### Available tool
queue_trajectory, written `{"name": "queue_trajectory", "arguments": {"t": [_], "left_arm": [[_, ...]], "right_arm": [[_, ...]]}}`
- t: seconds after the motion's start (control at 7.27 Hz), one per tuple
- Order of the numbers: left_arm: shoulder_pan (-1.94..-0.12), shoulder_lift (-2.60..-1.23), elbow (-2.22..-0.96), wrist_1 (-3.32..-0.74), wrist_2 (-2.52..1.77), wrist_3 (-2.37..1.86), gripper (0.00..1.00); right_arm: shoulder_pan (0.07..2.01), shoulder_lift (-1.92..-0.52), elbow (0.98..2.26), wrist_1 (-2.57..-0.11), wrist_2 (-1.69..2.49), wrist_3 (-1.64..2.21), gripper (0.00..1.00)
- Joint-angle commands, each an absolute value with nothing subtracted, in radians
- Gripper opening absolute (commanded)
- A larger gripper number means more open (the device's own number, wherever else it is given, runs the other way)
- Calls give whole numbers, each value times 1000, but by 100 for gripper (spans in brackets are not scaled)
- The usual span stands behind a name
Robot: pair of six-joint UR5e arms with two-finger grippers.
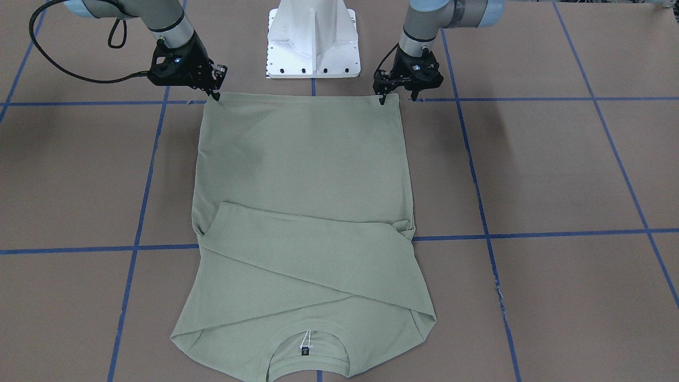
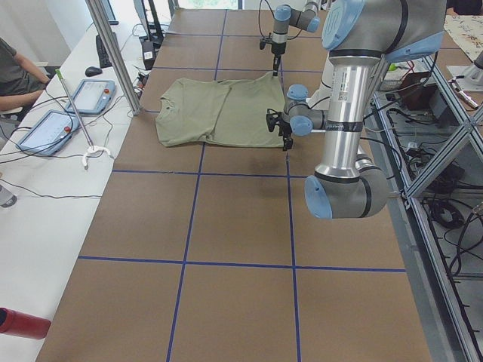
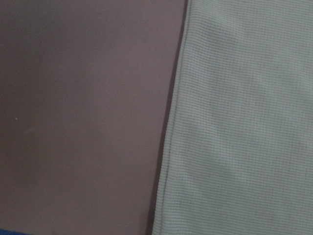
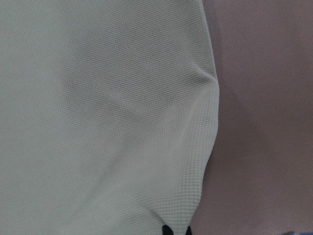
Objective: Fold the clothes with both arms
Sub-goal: 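Grasp both hem corners and lift them toward the collar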
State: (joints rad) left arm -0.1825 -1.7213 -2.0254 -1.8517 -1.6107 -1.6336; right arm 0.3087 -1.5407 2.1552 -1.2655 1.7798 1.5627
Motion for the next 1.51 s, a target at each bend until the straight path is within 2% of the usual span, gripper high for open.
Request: {"name": "queue_trajectory", "arguments": {"t": [0.0, 0.41, 0.83, 1.1, 1.38], "left_arm": [[-172, -1720, -2020, -1864, -1612, -1635, 97], [-167, -1749, -2020, -1787, -1615, -1632, 92], [-166, -1749, -2013, -1779, -1614, -1628, 80], [-166, -1753, -2005, -1779, -1615, -1628, 66], [-166, -1767, -2009, -1769, -1617, -1631, 47]], "right_arm": [[310, -1540, 2155, -1266, 1781, 1563, 0], [313, -1539, 2155, -1266, 1781, 1563, 0], [316, -1540, 2155, -1266, 1781, 1562, 0], [327, -1540, 2155, -1266, 1781, 1562, 0], [331, -1542, 2157, -1266, 1781, 1562, 0]]}}
